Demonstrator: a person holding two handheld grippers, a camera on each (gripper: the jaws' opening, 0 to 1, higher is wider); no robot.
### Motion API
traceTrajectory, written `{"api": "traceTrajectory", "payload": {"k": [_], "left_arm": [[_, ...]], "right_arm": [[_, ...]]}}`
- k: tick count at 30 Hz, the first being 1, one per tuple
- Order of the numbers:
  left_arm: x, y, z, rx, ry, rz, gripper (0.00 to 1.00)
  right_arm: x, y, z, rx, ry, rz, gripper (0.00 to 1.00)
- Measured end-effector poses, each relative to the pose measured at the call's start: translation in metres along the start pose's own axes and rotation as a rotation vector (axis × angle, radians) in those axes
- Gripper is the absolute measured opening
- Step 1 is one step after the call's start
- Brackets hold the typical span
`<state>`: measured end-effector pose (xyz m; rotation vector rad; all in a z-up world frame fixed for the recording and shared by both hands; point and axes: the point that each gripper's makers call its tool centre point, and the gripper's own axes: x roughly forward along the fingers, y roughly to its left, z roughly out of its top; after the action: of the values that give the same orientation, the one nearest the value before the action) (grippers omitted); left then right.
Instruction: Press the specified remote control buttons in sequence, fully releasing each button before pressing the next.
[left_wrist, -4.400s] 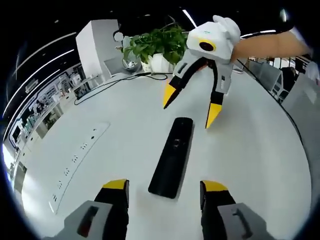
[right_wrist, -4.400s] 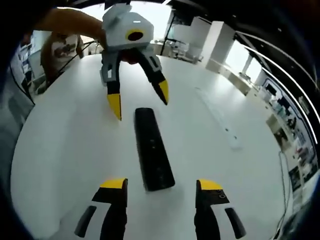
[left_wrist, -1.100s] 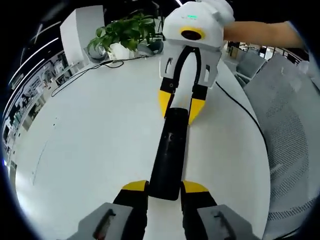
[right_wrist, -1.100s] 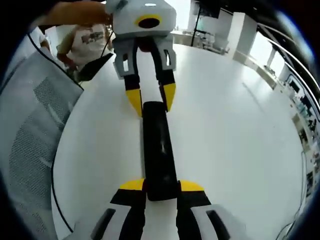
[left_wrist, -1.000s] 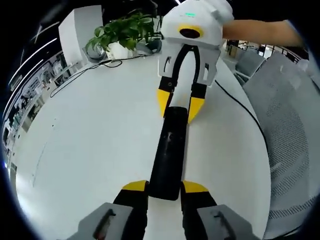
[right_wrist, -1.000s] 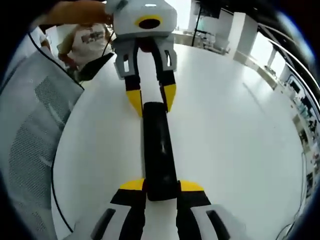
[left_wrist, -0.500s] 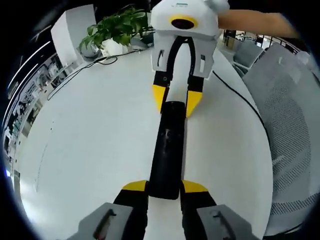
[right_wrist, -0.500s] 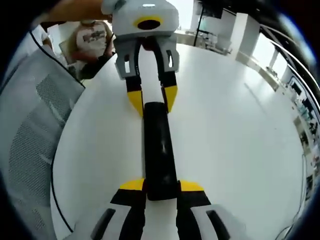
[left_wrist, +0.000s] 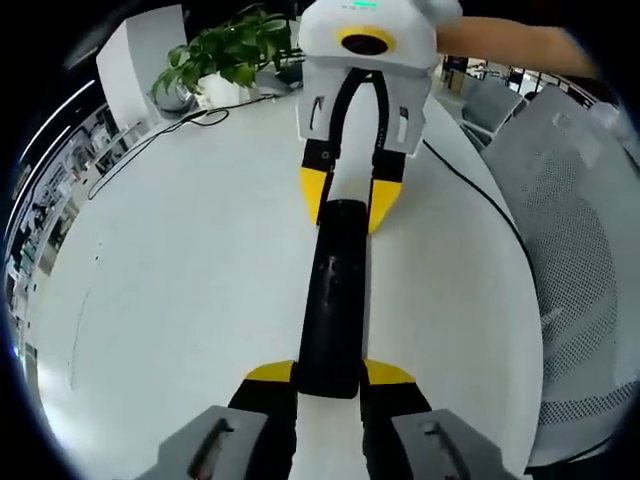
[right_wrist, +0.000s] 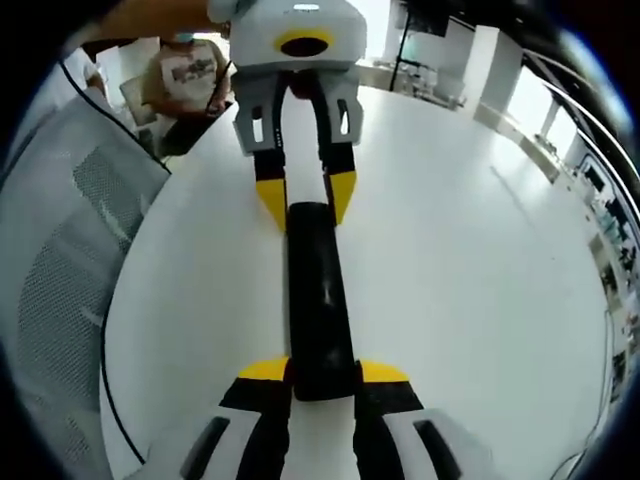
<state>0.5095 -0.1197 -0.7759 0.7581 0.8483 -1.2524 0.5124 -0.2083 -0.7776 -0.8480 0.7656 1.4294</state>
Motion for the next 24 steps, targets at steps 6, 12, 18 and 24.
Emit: {"api": "traceTrajectory", "payload": {"k": [6, 12, 18, 24], "left_arm": [[0.000, 0.000, 0.000, 0.001, -0.003, 0.000, 0.23], [0.001, 0.001, 0.000, 0.003, -0.010, 0.002, 0.23], [0.000, 0.001, -0.001, 0.006, -0.006, 0.001, 0.23], [0.000, 0.000, 0.000, 0.010, 0.001, 0.001, 0.23]], "right_arm": [[-0.001, -0.001, 0.000, -0.006, -0.001, -0.001, 0.29], [-0.006, 0.002, -0.002, -0.019, -0.003, -0.011, 0.32], [-0.013, 0.001, 0.000, -0.015, -0.027, -0.028, 0.32], [-0.019, -0.001, 0.004, -0.028, -0.035, -0.048, 0.27]]}}
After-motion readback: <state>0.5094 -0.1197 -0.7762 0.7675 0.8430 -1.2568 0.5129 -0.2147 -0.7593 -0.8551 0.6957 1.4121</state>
